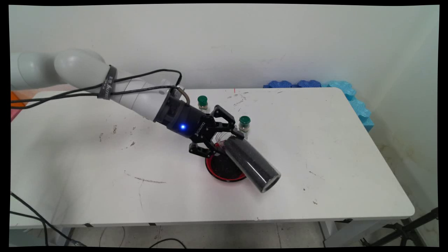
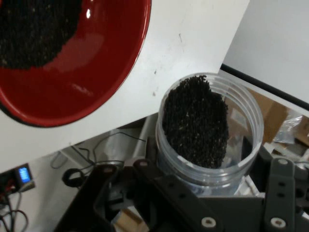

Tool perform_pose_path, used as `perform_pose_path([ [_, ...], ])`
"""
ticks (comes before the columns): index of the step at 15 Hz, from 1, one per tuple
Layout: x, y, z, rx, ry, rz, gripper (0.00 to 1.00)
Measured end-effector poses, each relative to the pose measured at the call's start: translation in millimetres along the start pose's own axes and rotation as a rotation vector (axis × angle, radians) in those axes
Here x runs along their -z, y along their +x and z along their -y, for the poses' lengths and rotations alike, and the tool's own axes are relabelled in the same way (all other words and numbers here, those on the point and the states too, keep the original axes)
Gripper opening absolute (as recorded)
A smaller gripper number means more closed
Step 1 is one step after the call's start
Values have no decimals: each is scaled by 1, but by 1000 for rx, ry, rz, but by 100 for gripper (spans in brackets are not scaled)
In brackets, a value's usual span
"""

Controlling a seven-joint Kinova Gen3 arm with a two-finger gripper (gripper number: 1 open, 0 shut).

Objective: Pour the black seasoning powder in the red bowl

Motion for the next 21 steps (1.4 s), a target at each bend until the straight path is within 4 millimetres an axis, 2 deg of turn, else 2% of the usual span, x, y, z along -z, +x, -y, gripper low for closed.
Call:
perform_pose_path([
  [15,19,-24,-46,-463,66,-42,0],
  [21,36,-29,-76,-680,96,-81,0],
])
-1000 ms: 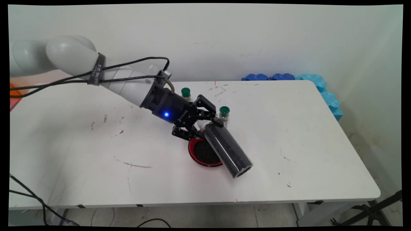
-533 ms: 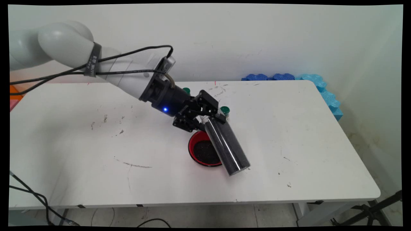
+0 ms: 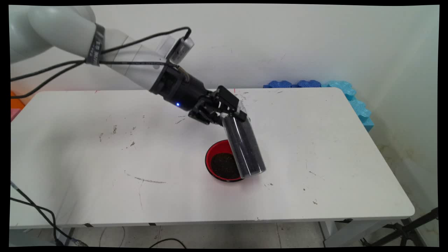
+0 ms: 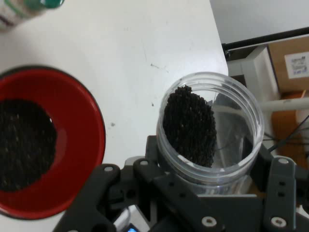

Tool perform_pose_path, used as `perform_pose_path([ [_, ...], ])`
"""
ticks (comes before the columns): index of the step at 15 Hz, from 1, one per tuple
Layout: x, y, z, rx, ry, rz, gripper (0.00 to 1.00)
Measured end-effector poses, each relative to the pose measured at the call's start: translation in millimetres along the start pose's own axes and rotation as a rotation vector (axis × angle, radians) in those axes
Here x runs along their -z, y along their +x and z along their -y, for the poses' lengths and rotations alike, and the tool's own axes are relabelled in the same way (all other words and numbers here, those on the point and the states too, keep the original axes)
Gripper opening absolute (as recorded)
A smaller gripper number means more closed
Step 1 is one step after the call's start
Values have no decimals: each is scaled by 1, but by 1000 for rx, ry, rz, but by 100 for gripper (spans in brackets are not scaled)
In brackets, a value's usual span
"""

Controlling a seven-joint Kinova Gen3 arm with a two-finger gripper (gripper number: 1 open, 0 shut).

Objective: Pour the black seasoning powder in the red bowl

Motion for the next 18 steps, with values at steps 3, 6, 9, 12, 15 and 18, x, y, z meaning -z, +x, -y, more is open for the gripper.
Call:
perform_pose_path([
  [3,9,6,-12,-151,9,-5,0],
  [6,22,12,-25,-302,22,-15,0],
  [9,36,18,-35,-418,40,-28,0],
  [12,51,23,-43,-530,62,-46,0],
  [15,65,25,-48,-653,105,-68,0],
  [18,78,24,-52,-801,146,-78,0],
])
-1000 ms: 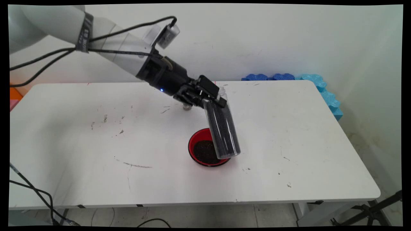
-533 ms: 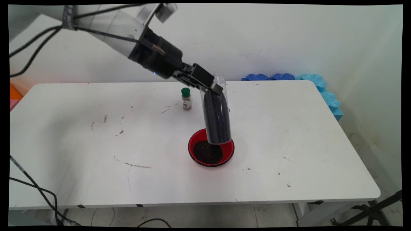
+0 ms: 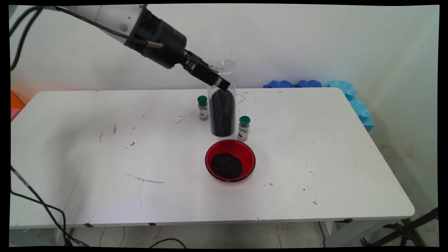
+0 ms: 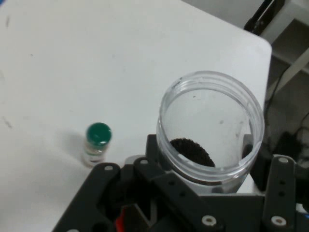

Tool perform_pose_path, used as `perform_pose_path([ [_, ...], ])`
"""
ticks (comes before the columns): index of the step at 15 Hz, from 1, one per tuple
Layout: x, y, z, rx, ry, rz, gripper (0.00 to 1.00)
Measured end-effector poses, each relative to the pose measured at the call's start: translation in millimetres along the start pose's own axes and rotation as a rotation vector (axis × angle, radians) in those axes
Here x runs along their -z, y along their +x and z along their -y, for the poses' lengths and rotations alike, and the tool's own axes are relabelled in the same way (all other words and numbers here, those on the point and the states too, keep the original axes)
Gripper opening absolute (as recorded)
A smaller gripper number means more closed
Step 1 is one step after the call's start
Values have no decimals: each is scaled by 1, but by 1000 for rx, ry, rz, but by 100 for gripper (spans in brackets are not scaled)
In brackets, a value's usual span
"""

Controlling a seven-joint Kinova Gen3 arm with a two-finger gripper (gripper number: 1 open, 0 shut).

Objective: Pour the black seasoning powder in the red bowl, then place the picked object on the table

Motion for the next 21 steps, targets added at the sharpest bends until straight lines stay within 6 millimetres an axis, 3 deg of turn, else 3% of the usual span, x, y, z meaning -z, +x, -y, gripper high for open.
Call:
perform_pose_path([
  [4,14,-5,-1,-157,50,-11,0],
  [11,25,-17,-3,-284,107,-33,0],
  [17,29,-28,1,-299,148,-55,0],
  [21,29,-49,7,-251,182,-87,0],
])
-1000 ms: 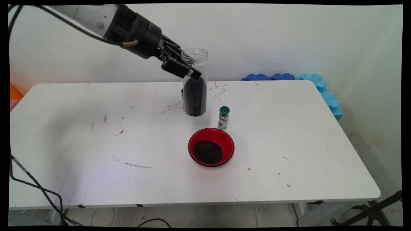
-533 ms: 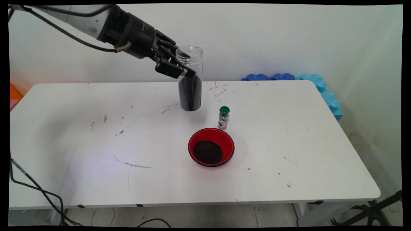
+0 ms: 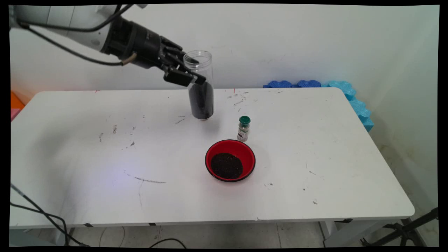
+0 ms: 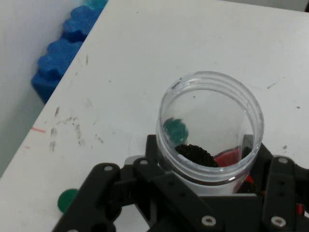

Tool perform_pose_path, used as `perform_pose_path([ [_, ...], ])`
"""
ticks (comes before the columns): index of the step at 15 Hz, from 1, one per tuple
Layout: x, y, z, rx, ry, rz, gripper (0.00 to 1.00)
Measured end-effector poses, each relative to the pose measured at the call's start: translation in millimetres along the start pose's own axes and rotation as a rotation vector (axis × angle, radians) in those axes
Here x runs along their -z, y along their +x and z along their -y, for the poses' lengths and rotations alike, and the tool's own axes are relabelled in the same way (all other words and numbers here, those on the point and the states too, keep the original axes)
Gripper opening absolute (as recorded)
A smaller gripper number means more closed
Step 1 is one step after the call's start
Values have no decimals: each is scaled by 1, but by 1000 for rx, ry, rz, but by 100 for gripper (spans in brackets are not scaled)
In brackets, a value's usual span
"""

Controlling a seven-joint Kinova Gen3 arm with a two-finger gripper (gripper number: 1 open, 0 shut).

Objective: Place the picked object on the table

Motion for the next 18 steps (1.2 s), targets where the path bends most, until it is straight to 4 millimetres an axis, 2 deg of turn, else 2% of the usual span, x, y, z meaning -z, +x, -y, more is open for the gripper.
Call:
perform_pose_path([
  [5,-3,-46,2,68,60,-20,0],
  [8,-10,-77,-1,96,86,-22,0],
  [10,-15,-91,-2,104,92,-22,0],
  [14,-31,-123,-7,123,106,-19,0],
  [18,-49,-147,-9,132,102,-9,0],
])
